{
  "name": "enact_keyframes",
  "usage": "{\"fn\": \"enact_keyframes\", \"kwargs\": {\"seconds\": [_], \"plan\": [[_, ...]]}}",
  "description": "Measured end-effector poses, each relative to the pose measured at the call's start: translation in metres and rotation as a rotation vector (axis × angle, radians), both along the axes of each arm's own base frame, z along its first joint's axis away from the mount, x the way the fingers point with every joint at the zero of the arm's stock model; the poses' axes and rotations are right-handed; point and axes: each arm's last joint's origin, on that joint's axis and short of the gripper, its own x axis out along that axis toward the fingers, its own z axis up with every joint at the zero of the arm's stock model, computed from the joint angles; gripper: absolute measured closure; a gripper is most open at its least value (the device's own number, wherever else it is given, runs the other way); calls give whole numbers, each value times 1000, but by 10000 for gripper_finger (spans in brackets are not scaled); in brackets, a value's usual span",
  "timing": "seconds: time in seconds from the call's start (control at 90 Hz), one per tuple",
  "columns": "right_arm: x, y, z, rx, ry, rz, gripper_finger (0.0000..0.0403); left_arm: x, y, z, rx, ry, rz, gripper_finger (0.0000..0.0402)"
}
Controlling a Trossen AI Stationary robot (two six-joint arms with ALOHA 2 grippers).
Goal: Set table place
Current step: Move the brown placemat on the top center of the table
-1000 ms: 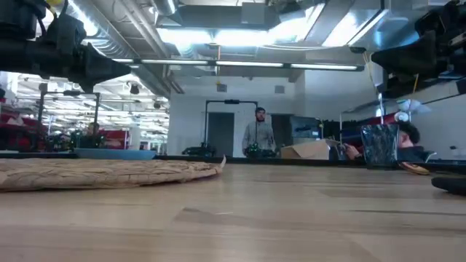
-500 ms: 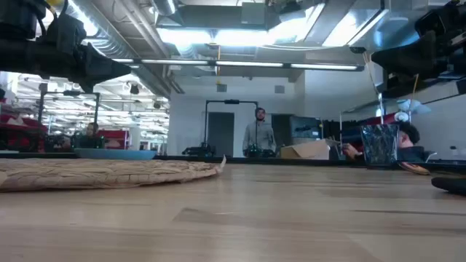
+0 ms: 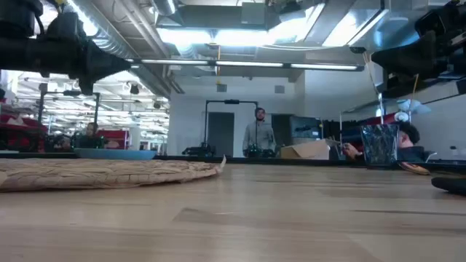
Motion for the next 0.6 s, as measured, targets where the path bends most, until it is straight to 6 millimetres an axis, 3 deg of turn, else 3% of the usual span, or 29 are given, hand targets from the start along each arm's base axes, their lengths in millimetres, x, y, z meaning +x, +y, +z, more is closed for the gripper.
{"fn": "enact_keyframes", "kwargs": {"seconds": [0.144, 0.333, 0.6], "plan": [[0, 0, 0, 0, 0, 0, 403, 0, 0, 2, -1, -28, -8, 400], [0, 0, 0, 0, 0, 0, 403, -3, -2, 18, -54, -234, -45, 400], [0, 0, 0, 0, 0, 0, 403, -7, -1, 26, -38, -322, 9, 400]]}}
